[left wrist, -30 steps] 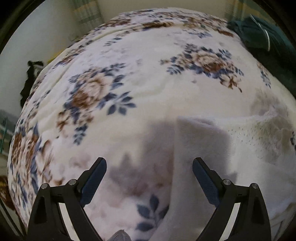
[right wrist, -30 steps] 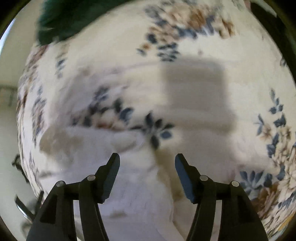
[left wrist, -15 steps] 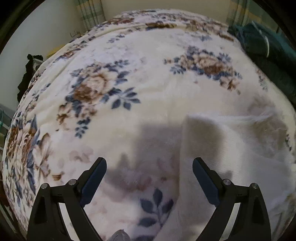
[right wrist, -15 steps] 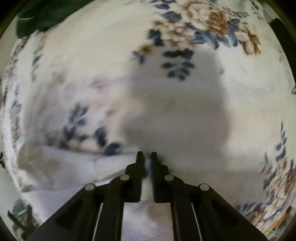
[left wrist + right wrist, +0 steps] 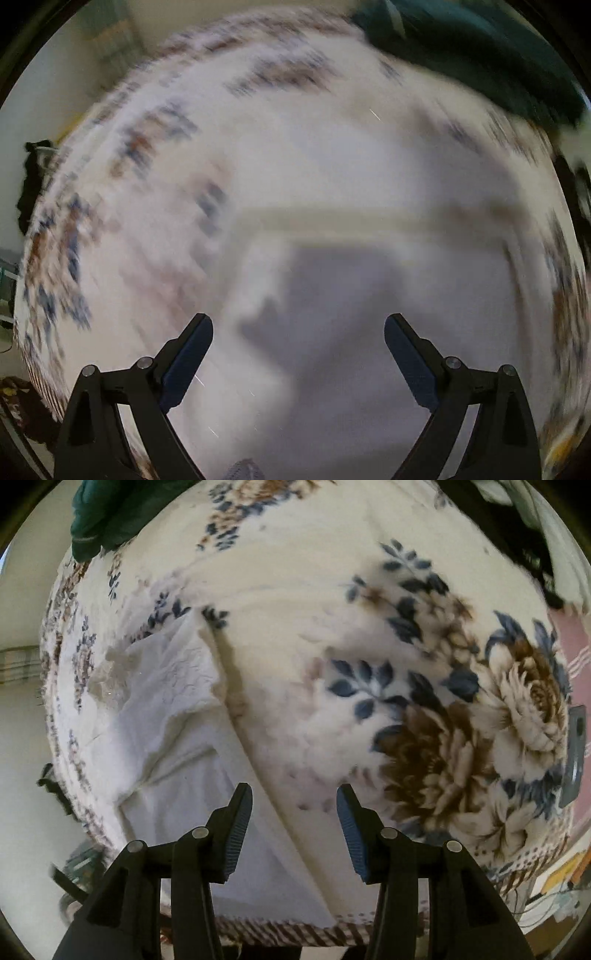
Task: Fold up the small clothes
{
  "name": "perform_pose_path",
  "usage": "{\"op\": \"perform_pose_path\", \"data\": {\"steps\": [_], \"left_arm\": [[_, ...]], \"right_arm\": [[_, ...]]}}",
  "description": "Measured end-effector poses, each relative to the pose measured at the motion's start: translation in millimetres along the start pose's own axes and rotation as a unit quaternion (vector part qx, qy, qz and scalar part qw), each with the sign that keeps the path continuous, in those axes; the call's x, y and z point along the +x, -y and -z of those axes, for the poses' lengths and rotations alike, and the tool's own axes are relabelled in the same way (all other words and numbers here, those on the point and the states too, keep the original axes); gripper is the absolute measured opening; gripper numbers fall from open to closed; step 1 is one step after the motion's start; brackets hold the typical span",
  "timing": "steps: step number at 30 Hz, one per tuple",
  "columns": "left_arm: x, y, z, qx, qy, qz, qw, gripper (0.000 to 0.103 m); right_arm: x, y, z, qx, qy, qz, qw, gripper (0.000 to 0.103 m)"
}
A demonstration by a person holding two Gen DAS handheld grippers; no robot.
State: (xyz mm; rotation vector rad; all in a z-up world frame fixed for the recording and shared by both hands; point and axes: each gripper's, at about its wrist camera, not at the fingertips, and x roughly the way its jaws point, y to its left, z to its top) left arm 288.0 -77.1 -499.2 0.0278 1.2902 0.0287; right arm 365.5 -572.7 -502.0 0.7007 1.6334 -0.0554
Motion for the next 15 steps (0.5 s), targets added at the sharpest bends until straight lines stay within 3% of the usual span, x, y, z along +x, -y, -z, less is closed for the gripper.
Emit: {"op": "perform_pose_path", "data": {"steps": [2, 5, 7, 10, 15], "left_arm": [[4.9, 45.3, 35.6, 0.009, -0.035, 0.014, 0.9992, 0.095], [17.8, 117.6, 86.1, 0.005, -0.093, 0.048, 0.9945, 0.095], [21.8, 151.2, 105.7, -0.007, -0.111, 0.062, 0.9919, 0.095], [24.5, 178.9, 121.6, -0.049, -0.119, 0.072, 0.989, 0.095], [23.2, 185.4, 132.4, -0.097, -0.114, 0.063, 0.9867, 0.095]], "right_arm": [[5.2, 13.0, -26.1, -0.008, -0.003, -0.028, 1.0, 0.05], [24.3, 6.2, -74.8, -0.032, -0.017, -0.072, 0.997, 0.05], [39.4, -3.4, -107.8, -0.041, -0.035, -0.109, 0.993, 0.05], [64.7, -26.8, -149.5, -0.054, -0.054, -0.159, 0.984, 0.05], [124.4, -69.6, -196.0, -0.078, -0.085, -0.187, 0.976, 0.05]]}}
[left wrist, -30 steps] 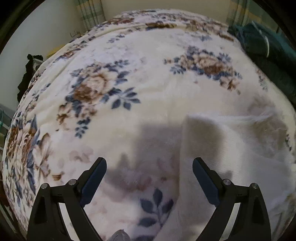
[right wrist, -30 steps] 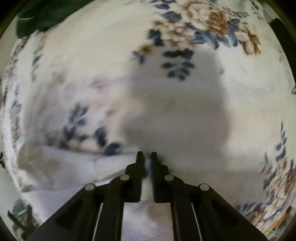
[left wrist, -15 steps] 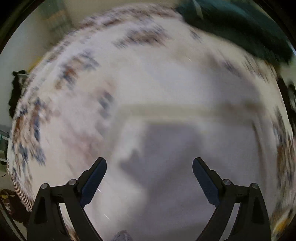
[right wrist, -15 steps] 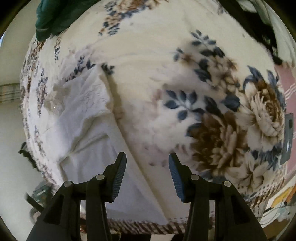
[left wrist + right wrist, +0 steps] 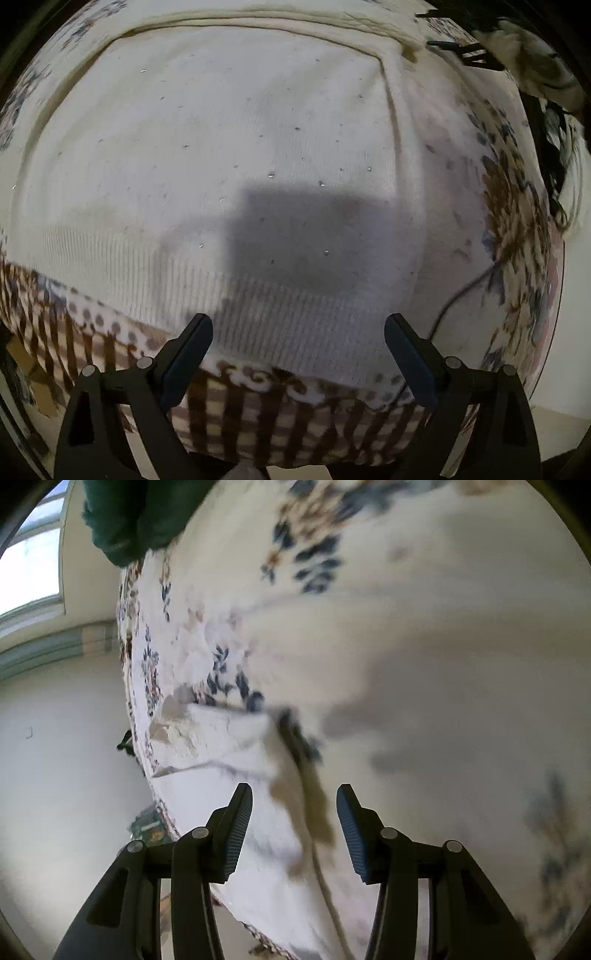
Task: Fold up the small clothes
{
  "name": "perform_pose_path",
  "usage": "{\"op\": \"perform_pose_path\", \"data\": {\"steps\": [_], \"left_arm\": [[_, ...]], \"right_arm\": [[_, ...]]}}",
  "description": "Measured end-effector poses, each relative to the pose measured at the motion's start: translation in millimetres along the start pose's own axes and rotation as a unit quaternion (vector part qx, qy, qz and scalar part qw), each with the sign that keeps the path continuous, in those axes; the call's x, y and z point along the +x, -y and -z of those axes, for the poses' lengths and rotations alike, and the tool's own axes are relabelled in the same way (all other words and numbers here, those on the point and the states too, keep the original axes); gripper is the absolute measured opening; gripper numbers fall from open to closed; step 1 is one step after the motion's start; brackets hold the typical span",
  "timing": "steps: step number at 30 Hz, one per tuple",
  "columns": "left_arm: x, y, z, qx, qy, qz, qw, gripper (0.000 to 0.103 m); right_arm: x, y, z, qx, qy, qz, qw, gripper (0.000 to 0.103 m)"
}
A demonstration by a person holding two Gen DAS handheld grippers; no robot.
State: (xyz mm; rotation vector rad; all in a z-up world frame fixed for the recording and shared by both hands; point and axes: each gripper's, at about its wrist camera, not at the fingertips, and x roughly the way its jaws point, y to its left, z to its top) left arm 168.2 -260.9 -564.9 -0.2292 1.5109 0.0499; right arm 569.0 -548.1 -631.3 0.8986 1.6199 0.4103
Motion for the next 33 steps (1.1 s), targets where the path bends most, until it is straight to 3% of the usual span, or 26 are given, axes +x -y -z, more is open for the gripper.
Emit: {"op": "perform_pose_path", "data": {"steps": [2, 3, 4, 5, 8, 10, 13, 15, 17, 19, 20, 22, 23, 24, 28, 30, 31, 33], "left_arm": [[-4.0, -5.8, 6.7, -0.01, 0.011, -0.001, 0.9999, 0.095], [-6.4, -9.3, 9.0, -0.012, 0.017, -0.005, 0.9998, 0.095], [-9.8, -12.6, 11.5, -0.012, 0.022, -0.011, 0.9996, 0.095], [-13.2, -12.9, 14.2, -0.009, 0.024, -0.013, 0.9996, 0.095], [-23.3, -12.7, 18.7, -0.002, 0.032, -0.015, 0.9994, 0.095], [-27.8, -10.7, 19.0, 0.004, 0.036, 0.002, 0.9993, 0.095], [-21.1, 11.2, 17.5, 0.027, 0.028, 0.022, 0.999, 0.095], [-12.4, 25.6, 16.9, 0.042, 0.019, 0.03, 0.9985, 0.095], [1.6, 46.7, 14.7, 0.059, 0.012, 0.039, 0.9974, 0.092], [16.2, 63.5, 15.9, 0.074, 0.001, 0.042, 0.9963, 0.081], [20.0, 66.4, 21.1, 0.08, -0.003, 0.039, 0.9961, 0.068], [38.8, 79.5, 21.6, 0.095, -0.015, 0.019, 0.9951, 0.034], [45.1, 82.1, 21.4, 0.099, -0.019, 0.006, 0.9949, 0.007], [48.1, 82.6, 20.4, 0.099, -0.019, 0.003, 0.9949, 0.003], [19.6, 72.7, 21.8, 0.076, 0.027, 0.032, 0.9962, 0.001], [4.1, 61.6, 22.9, 0.063, 0.037, 0.047, 0.9962, 0.001], [-0.4, 55.5, 23.5, 0.054, 0.04, 0.052, 0.9964, 0.001], [-12.2, 37.1, 23.6, 0.033, 0.049, 0.063, 0.9963, 0.001]], "right_arm": [[27.1, -6.6, -14.4, -0.012, -0.027, -0.01, 1.0, 0.049], [36.5, -12.6, -17.4, -0.027, -0.032, -0.016, 0.999, 0.043], [41.0, -24.9, -18.1, -0.062, -0.021, 0.016, 0.998, 0.007], [37.0, -40.3, -16.3, -0.103, 0.016, 0.079, 0.991, 0.007], [12.3, -57.4, -18.2, -0.132, 0.083, 0.122, 0.98, 0.006], [14.6, -50.3, -27.2, -0.109, 0.062, 0.116, 0.985, 0.006], [39.8, -50.3, -28.5, -0.117, -0.012, 0.139, 0.983, 0.009], [40.9, -49.7, -27.9, -0.112, -0.034, 0.137, 0.984, 0.022], [32.0, -50.9, -27.8, -0.109, -0.036, 0.132, 0.985, 0.047], [20.7, -51.4, -27.9, -0.108, -0.031, 0.124, 0.986, 0.051], [16.5, -50.1, -28.1, -0.106, -0.031, 0.124, 0.986, 0.051], [11.4, -46.4, -28.1, -0.102, -0.032, 0.122, 0.987, 0.051], [11.0, -43.9, -28.5, -0.1, -0.038, 0.122, 0.987, 0.051], [10.0, -40.8, -29.0, -0.098, -0.044, 0.121, 0.987, 0.051], [28.6, -33.0, -28.4, -0.084, -0.071, 0.1, 0.989, 0.051], [30.6, -41.4, -24.5, -0.109, -0.045, 0.102, 0.988, 0.018], [29.4, -47.5, -22.0, -0.121, -0.036, 0.109, 0.986, 0.009], [23.5, -57.1, -17.7, -0.125, -0.018, 0.11, 0.986, 0.009]]}}
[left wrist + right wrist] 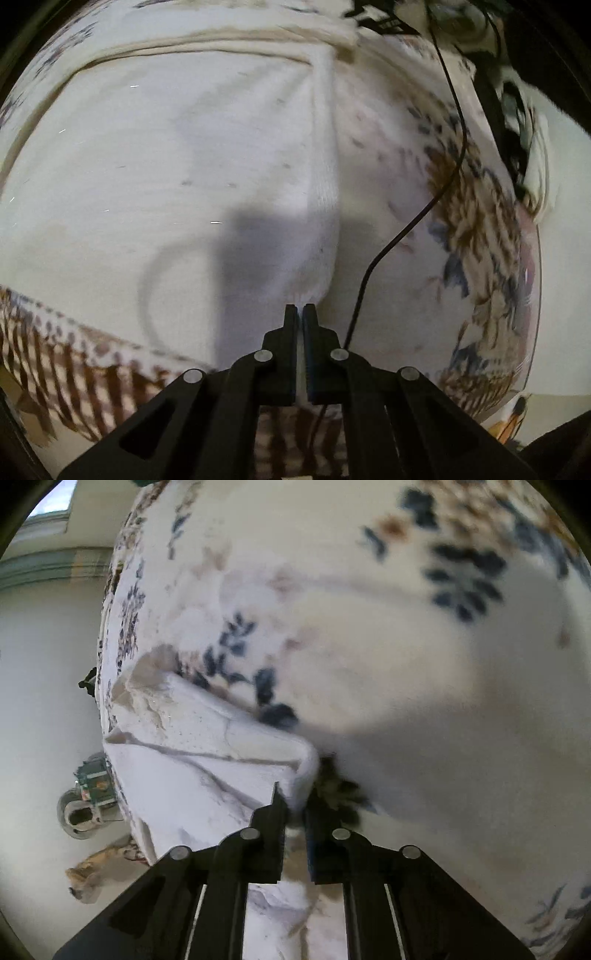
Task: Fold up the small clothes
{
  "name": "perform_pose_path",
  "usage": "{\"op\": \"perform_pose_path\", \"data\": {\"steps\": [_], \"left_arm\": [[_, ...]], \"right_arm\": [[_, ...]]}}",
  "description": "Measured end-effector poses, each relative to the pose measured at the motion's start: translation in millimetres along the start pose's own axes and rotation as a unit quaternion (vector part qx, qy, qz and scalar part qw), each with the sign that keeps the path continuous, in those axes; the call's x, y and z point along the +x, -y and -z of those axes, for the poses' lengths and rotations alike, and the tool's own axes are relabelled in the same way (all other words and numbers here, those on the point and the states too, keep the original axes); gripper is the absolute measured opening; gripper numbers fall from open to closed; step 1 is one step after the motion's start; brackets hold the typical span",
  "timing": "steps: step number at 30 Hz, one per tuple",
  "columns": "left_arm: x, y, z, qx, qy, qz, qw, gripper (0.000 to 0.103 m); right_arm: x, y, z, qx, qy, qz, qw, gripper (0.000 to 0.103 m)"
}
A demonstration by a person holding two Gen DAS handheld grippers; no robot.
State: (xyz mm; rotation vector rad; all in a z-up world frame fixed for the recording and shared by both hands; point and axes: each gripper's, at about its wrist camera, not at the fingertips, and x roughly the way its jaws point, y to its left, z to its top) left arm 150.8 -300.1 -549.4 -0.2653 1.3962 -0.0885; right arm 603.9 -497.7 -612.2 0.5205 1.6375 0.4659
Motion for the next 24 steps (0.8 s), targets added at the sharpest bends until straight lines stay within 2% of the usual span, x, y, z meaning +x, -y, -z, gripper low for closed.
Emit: {"op": "perform_pose_path", "data": {"steps": [3, 8, 14, 20, 21, 22, 24], "left_arm": [[-24.8, -30.0, -2.9, -0.036, 0.018, 0.016, 0.9991, 0.001], [-79.6, -84.7, -13.0, -0.071, 0.066, 0.018, 0.9951, 0.001], [-130.5, -164.0, -18.5, -0.112, 0.104, 0.033, 0.9877, 0.0], [-155.3, -276.3, -5.8, -0.173, 0.114, 0.022, 0.9781, 0.0], [-154.3, -294.2, -4.2, -0.182, 0.112, 0.03, 0.9765, 0.0], [-151.2, -311.7, -3.3, -0.189, 0.112, 0.055, 0.974, 0.0], [-144.4, -337.8, -4.6, -0.206, 0.12, 0.088, 0.9671, 0.001]], "right_arm": [[-17.8, -17.6, 4.0, -0.008, 0.018, 0.024, 1.0, 0.008], [-46.3, -73.8, 12.6, -0.034, 0.035, 0.07, 0.996, 0.007], [-63.8, -179.1, 24.6, -0.055, 0.06, 0.096, 0.992, 0.007], [-19.4, -307.4, 19.8, -0.085, 0.065, 0.138, 0.985, 0.007], [-2.4, -330.1, 17.4, -0.089, 0.061, 0.146, 0.983, 0.007], [12.8, -347.4, 15.8, -0.095, 0.057, 0.152, 0.982, 0.007], [53.4, -386.6, 13.6, -0.133, 0.049, 0.205, 0.968, 0.007]]}}
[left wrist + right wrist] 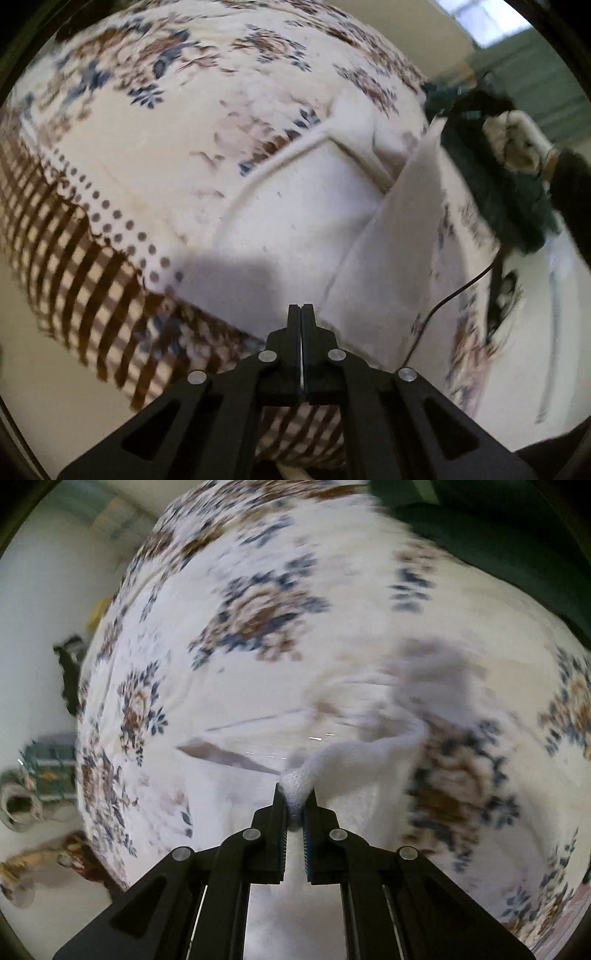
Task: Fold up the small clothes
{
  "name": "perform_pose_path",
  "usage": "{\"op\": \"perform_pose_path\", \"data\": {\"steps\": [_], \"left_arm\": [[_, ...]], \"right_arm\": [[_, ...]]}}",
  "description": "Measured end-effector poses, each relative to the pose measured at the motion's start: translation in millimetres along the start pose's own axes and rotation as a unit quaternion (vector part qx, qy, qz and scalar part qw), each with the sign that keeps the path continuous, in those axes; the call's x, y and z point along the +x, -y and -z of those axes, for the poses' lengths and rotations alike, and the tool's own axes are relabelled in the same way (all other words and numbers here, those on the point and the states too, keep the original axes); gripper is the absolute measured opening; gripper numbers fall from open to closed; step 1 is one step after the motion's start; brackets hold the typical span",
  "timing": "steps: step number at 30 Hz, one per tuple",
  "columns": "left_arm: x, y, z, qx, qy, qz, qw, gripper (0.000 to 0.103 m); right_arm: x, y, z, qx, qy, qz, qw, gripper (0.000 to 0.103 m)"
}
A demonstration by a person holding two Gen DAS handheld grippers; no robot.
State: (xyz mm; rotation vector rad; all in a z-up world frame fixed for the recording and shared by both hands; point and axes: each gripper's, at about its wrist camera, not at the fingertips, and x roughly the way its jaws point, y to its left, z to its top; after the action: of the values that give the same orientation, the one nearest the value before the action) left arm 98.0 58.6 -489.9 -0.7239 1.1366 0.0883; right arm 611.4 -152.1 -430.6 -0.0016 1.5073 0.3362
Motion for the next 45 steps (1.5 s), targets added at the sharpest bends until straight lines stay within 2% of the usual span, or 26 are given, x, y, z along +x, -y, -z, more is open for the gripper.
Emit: {"op": "perform_pose_path", "data": {"steps": [2, 4, 6, 7, 8, 9, 11, 14, 15, 16, 17, 18, 19, 21, 24, 28, 32, 37, 40, 45], "left_arm": [[18.3, -17.8, -13.0, -0.018, -0.024, 0.034, 0.999, 0.003], [41.1, -25.3, -22.1, -0.03, -0.04, 0.085, 0.9951, 0.012], [66.0, -20.3, -29.1, -0.039, -0.06, 0.137, 0.988, 0.065], [77.7, -17.5, -29.2, -0.048, -0.066, 0.166, 0.9828, 0.071], [87.4, -13.3, -29.0, -0.055, -0.073, 0.191, 0.9773, 0.071], [99.8, -6.9, -27.5, -0.058, -0.089, 0.212, 0.9714, 0.071], [124.0, 13.0, -22.9, -0.039, -0.124, 0.213, 0.9684, 0.071], [156.6, 34.9, -9.6, -0.014, -0.162, 0.191, 0.9681, 0.069], [164.6, 38.8, -6.4, -0.011, -0.17, 0.179, 0.9691, 0.061], [171.7, 42.4, -3.6, -0.005, -0.171, 0.165, 0.9714, 0.045], [174.5, 44.6, -2.0, 0.004, -0.171, 0.148, 0.974, 0.005], [175.4, 46.8, -1.4, 0.012, -0.171, 0.133, 0.9763, 0.005], [170.4, 48.1, -2.0, 0.015, -0.159, 0.135, 0.9778, 0.005], [150.0, 50.6, -2.9, 0.029, -0.126, 0.122, 0.9841, 0.005], [115.1, 44.6, -4.8, 0.028, -0.093, 0.121, 0.9879, 0.004], [68.2, 16.5, -7.5, 0.007, -0.056, 0.1, 0.9933, 0.004], [41.5, -22.8, -14.7, -0.033, -0.028, 0.078, 0.996, 0.004], [34.4, -53.3, -19.9, -0.079, -0.002, 0.056, 0.9953, 0.004], [40.1, -66.1, -20.0, -0.093, -0.004, 0.05, 0.9944, 0.004], [52.6, -106.0, -26.1, -0.128, -0.004, 0.037, 0.9911, 0.004]], "right_arm": [[19.2, -25.1, -8.4, -0.011, -0.012, 0.025, 1.0, 0.007], [32.2, -35.2, -11.7, -0.004, -0.016, 0.035, 0.999, 0.007], [42.5, -33.6, -9.9, 0.01, -0.021, 0.036, 0.999, 0.007], [48.5, -30.6, -7.3, 0.015, -0.024, 0.036, 0.999, 0.007], [56.0, -28.5, -5.7, 0.019, -0.027, 0.038, 0.999, 0.007], [59.9, -25.3, -3.4, 0.024, -0.03, 0.041, 0.998, 0.007], [64.5, -17.8, 0.2, 0.034, -0.037, 0.045, 0.998, 0.007], [64.1, -6.4, 2.0, 0.054, -0.038, 0.042, 0.997, 0.007], [63.0, -3.7, 2.0, 0.058, -0.038, 0.041, 0.997, 0.007], [61.2, -0.9, 2.1, 0.06, -0.037, 0.041, 0.997, 0.007], [59.6, -0.1, 2.2, 0.06, -0.037, 0.041, 0.997, 0.007], [57.5, 0.9, 2.4, 0.06, -0.037, 0.04, 0.997, 0.007], [55.2, 1.3, 2.8, 0.057, -0.037, 0.041, 0.997, 0.007], [50.2, 0.2, 3.1, 0.053, -0.037, 0.039, 0.997, 0.007], [41.0, -5.8, 1.3, 0.043, -0.035, 0.037, 0.998, 0.007], [32.7, -21.2, -7.9, 0.034, -0.031, 0.036, 0.998, 0.007], [37.7, -51.4, -19.1, 0.014, -0.031, 0.034, 0.999, 0.007], [67.6, -108.7, -27.6, -0.026, -0.04, 0.039, 0.998, 0.007], [96.7, -145.2, -31.4, -0.047, -0.049, 0.055, 0.996, 0.007], [141.9, -180.3, -32.6, -0.071, -0.058, 0.084, 0.992, 0.007]]}}
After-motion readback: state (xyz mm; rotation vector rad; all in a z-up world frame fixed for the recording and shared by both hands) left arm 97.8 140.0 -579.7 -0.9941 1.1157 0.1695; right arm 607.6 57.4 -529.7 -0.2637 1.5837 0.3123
